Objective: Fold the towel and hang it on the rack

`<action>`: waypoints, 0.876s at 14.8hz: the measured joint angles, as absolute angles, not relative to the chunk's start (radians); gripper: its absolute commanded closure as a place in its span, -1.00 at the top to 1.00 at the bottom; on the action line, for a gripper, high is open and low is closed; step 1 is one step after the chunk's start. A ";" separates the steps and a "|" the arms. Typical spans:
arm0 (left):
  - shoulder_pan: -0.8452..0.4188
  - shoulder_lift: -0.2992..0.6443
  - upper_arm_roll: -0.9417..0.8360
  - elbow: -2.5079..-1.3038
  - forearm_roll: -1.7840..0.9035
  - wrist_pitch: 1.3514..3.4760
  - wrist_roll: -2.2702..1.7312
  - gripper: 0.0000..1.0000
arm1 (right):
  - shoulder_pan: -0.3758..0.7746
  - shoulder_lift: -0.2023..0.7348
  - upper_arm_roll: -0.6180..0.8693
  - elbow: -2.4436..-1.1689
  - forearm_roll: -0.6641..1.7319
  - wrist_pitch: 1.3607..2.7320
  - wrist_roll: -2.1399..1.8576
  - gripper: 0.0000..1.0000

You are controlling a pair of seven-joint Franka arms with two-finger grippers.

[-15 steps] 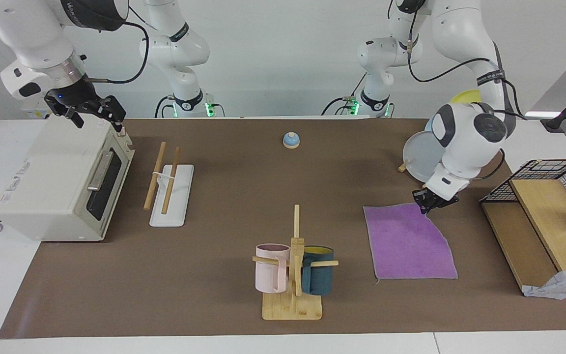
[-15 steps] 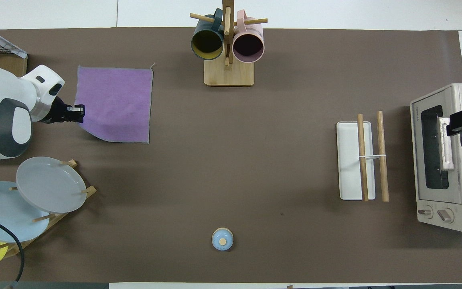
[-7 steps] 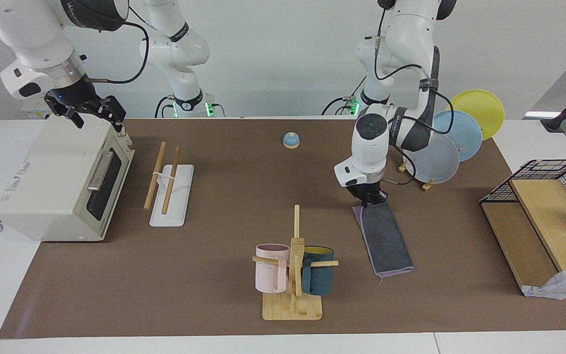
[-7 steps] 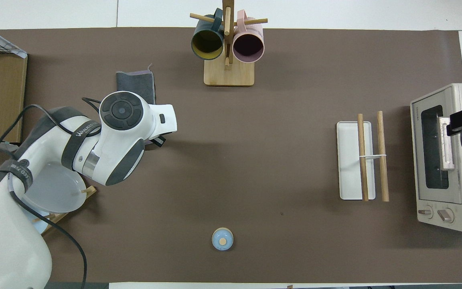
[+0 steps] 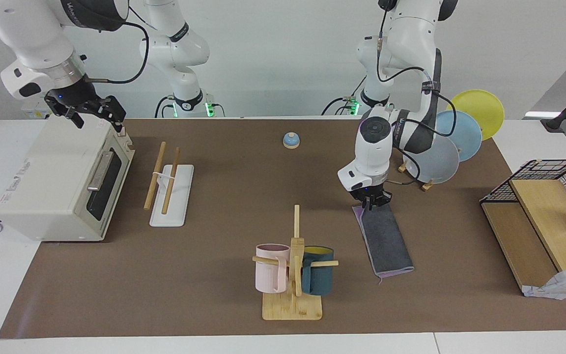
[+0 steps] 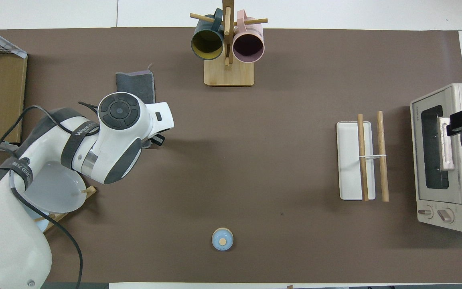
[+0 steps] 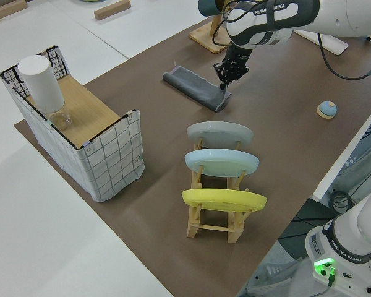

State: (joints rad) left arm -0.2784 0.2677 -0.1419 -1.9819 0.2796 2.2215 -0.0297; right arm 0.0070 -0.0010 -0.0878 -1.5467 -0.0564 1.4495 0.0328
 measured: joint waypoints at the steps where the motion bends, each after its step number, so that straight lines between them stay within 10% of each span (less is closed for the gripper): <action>1: -0.277 0.264 -0.142 -1.982 0.275 2.221 -0.033 1.00 | 0.007 -0.001 -0.088 -1.547 -0.056 1.449 0.033 1.00; 13: -0.013 0.256 -0.136 -1.980 -0.305 2.279 0.243 0.98 | 0.007 -0.001 -0.088 -1.547 -0.056 1.449 0.033 1.00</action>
State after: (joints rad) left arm -0.0128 0.2564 -0.1355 -1.9796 -0.3047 2.2791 0.2435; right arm 0.0070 -0.0010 -0.0878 -1.5467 -0.0564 1.4494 0.0327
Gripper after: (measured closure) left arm 0.000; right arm 0.000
